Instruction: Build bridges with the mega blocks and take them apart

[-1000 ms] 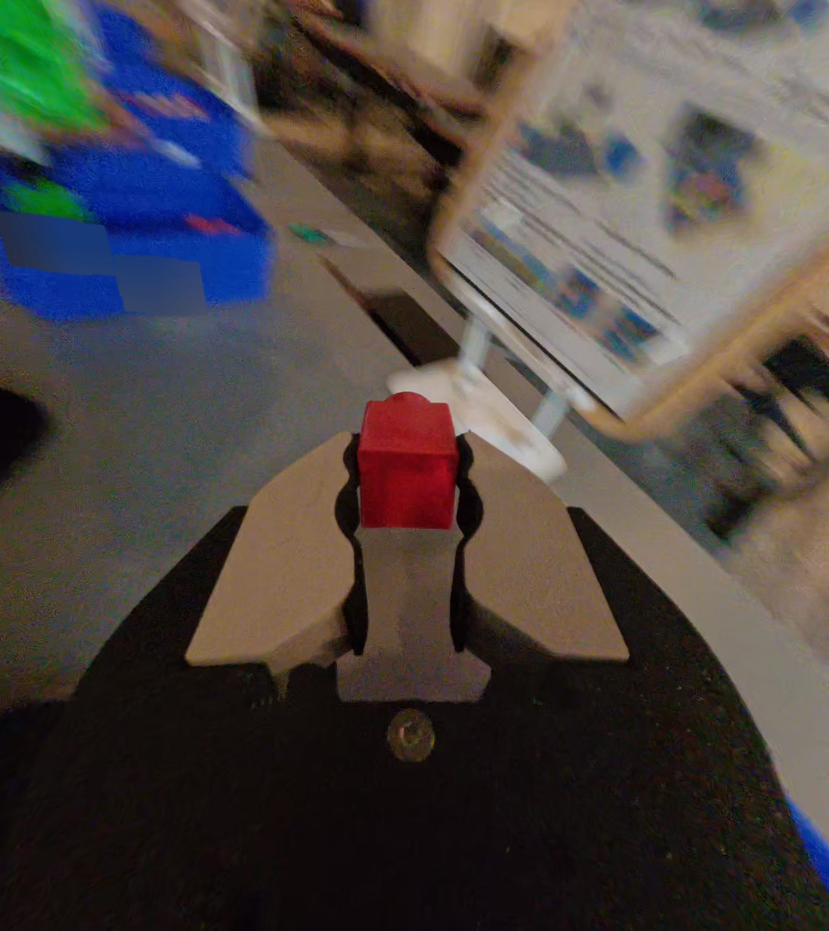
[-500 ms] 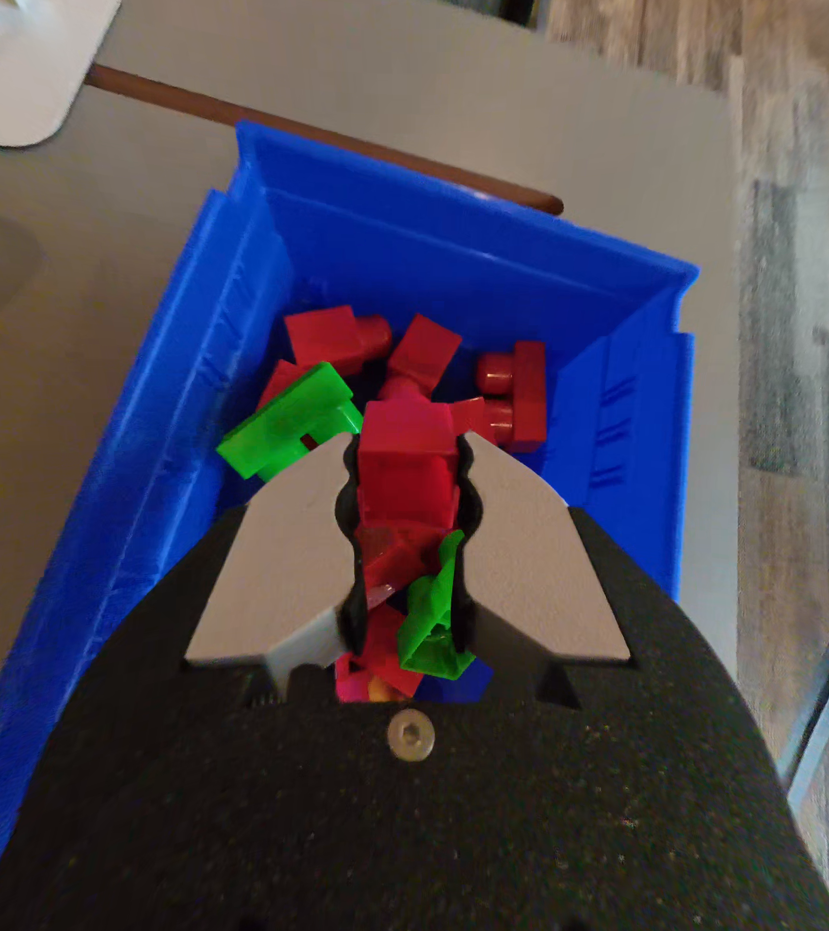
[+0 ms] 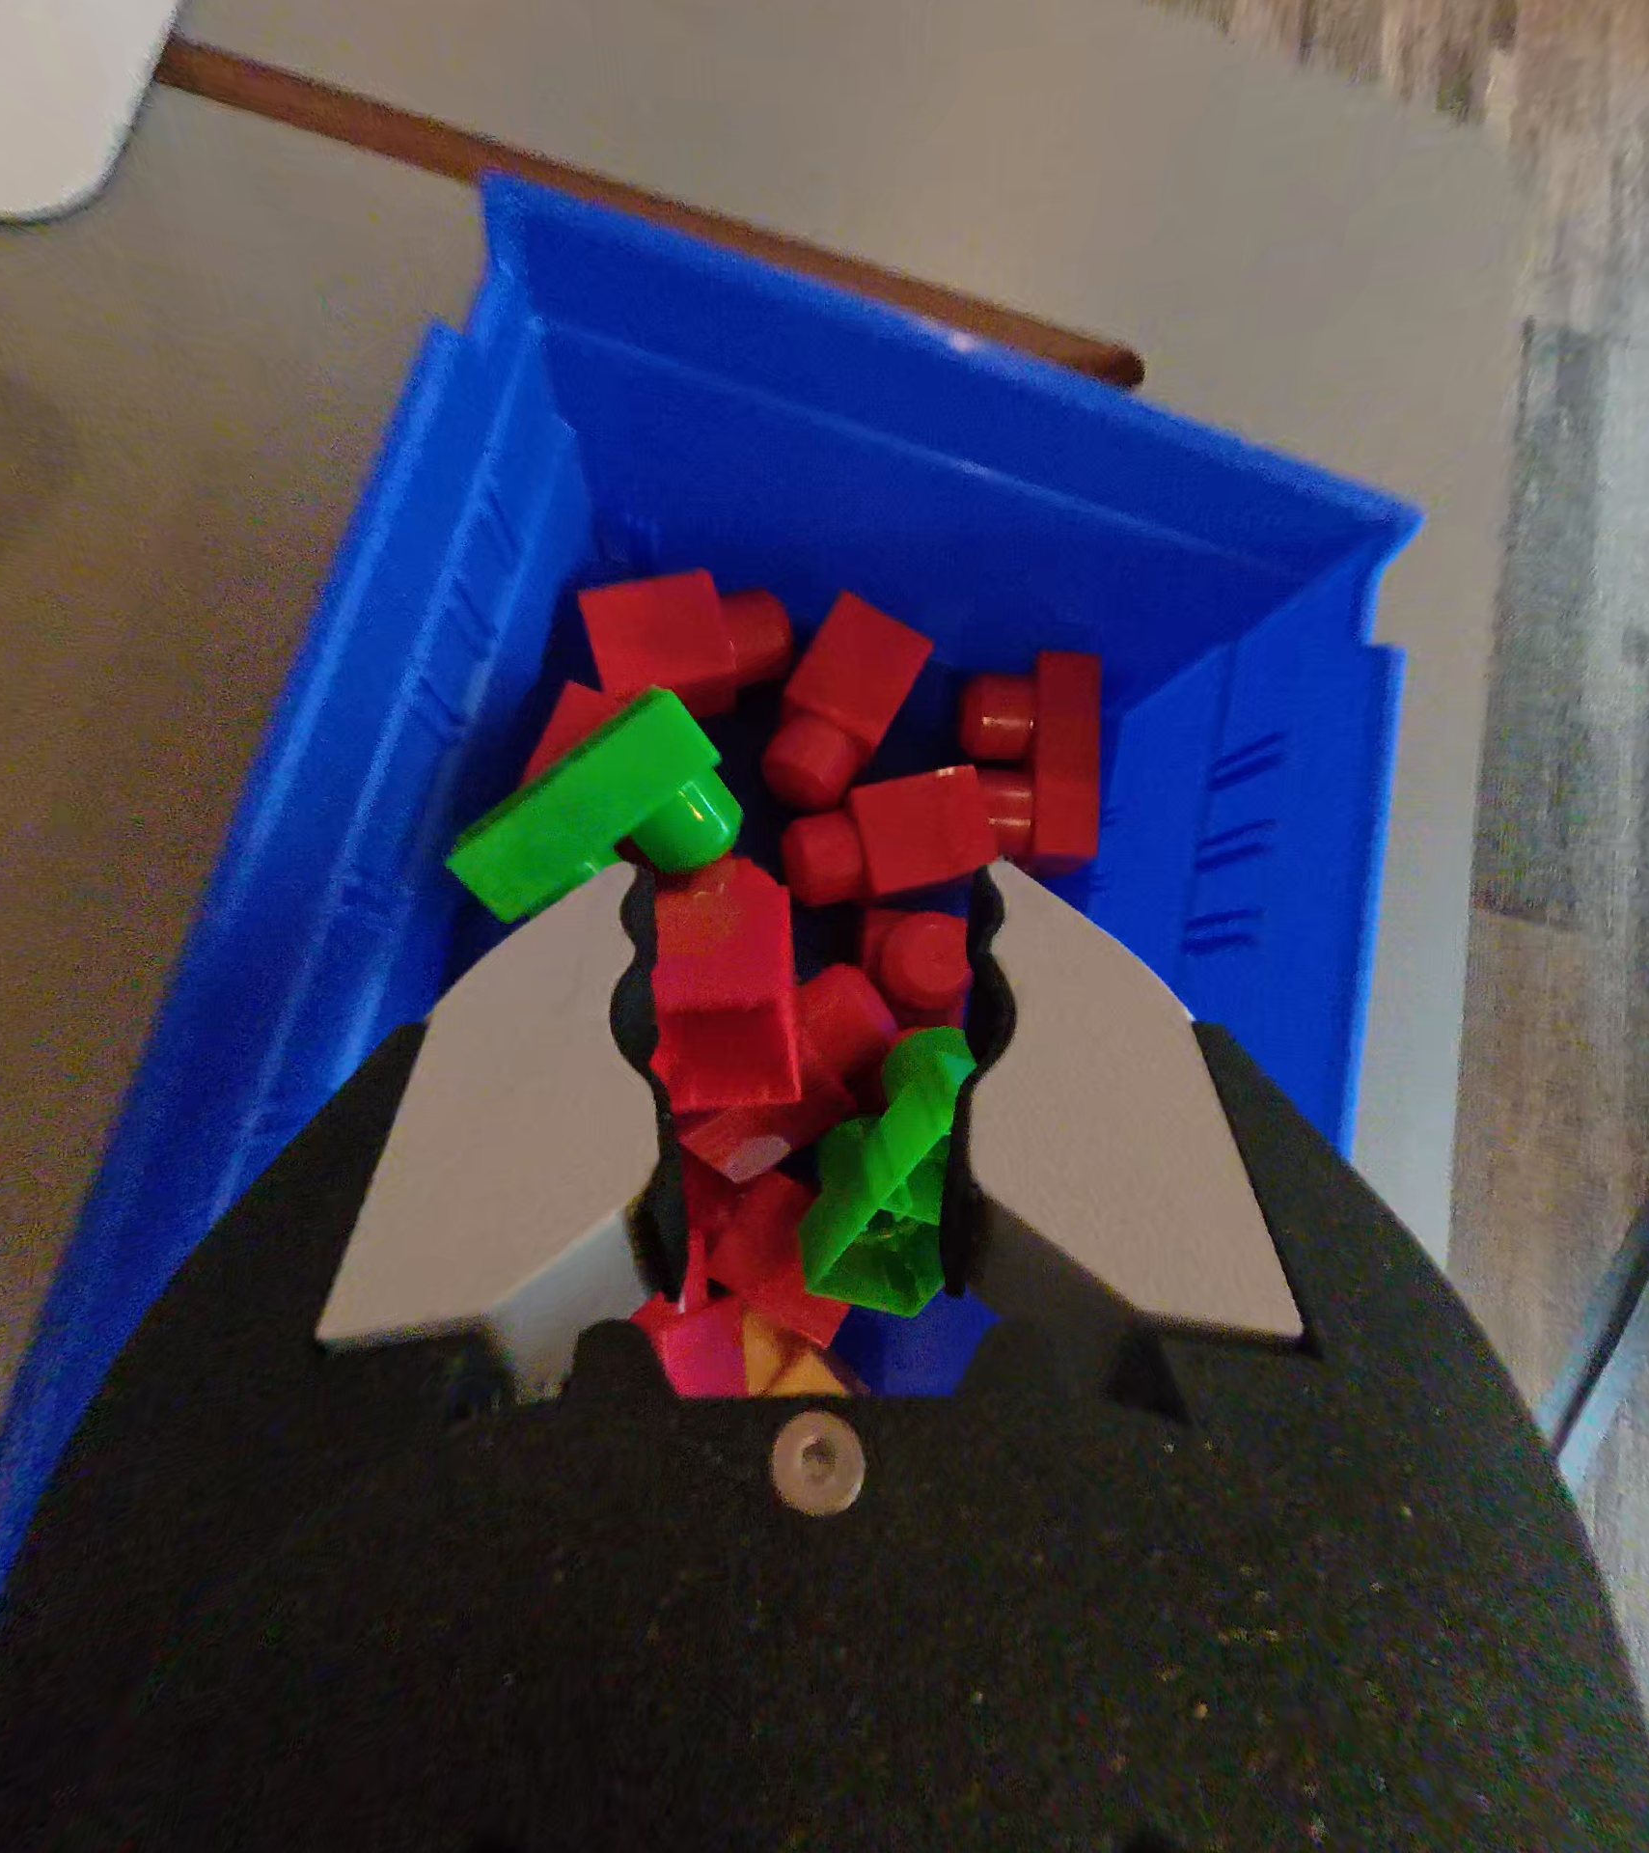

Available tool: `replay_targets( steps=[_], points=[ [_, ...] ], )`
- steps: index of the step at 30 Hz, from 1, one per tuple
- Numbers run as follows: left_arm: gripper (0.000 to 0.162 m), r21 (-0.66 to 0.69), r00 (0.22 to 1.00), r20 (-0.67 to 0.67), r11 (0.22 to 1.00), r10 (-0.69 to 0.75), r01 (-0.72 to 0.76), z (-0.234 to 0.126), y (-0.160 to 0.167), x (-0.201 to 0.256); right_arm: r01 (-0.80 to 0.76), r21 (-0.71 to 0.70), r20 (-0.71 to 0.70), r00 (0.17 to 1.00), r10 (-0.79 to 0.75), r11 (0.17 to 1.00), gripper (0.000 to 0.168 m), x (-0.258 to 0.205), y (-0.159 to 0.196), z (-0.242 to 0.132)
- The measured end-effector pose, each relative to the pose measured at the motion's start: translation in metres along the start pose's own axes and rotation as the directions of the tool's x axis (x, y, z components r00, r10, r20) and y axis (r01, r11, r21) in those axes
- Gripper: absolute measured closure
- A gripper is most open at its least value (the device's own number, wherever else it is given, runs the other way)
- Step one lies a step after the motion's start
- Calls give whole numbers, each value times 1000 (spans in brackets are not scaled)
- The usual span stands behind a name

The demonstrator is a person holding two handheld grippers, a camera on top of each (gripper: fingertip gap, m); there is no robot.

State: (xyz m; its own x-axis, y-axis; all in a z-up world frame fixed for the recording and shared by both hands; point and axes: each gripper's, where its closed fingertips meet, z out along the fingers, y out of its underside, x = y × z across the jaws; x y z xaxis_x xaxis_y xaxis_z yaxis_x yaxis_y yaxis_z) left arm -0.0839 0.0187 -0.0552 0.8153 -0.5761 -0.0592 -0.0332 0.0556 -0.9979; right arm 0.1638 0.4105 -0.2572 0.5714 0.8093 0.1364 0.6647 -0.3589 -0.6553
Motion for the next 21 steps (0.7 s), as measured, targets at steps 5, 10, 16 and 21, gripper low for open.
replay_targets(
  steps=[5, 10, 16, 21],
  points=[
    [127, -31, 999, -32, 1000, -7, 6, 10, 8, 3, 63, 321, 136, 984, -111, 945, 110, -54, -69, -57],
    [127, -55, 997, -80, 998, -6, 2, 21, 15, 12, 138, 664, 281, 865, -416, 735, 115, -166, -132, -134],
    [127, -121, 989, -146, 993, -4, -14, 42, 31, 26, 9, 842, 460, 509, -727, 539, 112, -314, -137, -211],
    [127, -167, 983, -184, 985, 0, -31, 56, 42, 36, 28, 836, 507, 343, -791, 548, 111, -372, -118, -217]
  ],
)
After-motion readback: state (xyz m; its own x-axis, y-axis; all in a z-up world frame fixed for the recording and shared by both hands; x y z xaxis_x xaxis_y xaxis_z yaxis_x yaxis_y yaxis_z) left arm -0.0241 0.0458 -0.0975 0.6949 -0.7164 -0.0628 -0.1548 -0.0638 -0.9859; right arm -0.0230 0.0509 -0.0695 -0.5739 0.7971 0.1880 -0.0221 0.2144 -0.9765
